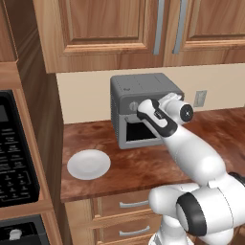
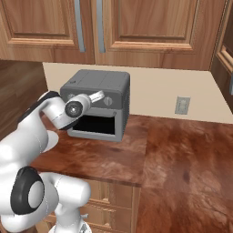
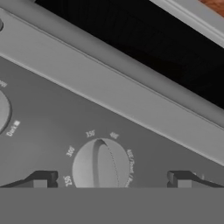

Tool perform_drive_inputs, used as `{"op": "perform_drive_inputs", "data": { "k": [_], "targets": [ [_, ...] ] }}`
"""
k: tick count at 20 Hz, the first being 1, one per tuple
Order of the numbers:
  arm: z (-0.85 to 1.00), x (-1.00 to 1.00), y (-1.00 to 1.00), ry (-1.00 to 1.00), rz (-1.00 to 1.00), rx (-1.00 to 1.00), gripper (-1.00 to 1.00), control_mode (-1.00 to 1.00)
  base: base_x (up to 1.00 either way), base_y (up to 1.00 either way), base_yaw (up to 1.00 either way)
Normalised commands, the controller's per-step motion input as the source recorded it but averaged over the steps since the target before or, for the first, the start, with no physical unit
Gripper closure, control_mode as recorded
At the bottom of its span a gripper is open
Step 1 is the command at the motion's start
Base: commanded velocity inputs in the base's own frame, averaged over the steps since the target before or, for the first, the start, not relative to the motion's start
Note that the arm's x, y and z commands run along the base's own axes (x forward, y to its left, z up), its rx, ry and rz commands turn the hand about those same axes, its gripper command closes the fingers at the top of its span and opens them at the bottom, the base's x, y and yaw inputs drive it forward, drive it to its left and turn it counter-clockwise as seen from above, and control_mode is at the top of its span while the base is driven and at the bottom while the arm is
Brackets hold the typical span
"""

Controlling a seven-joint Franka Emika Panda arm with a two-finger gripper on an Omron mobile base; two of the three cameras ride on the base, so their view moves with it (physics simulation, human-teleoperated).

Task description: Pull the toaster oven rack outwards. Pick up the baguette from the plate and place it on the toaster oven rack. Close the toaster oven door fully and set the temperature to the lowest setting.

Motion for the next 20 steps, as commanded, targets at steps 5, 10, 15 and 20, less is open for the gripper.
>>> {"op": "perform_drive_inputs", "data": {
  "k": [5, 10, 15, 20],
  "targets": [
    [0.0, 0.07, 0.0, 0.0, 0.0, 0.0, -1.0, -1.0, 0.0, 0.0, 0.0],
    [0.0, 0.02, 0.0, 0.0, 0.0, 0.0, -1.0, -1.0, 0.0, 0.0, 0.0],
    [0.0, 0.0, 0.0, 0.0, 0.0, 0.0, -1.0, -1.0, 0.0, 0.0, 0.0],
    [0.0, 0.0, 0.0, 0.0, 0.0, 0.0, -1.0, -1.0, 0.0, 0.0, 0.0]
  ]
}}
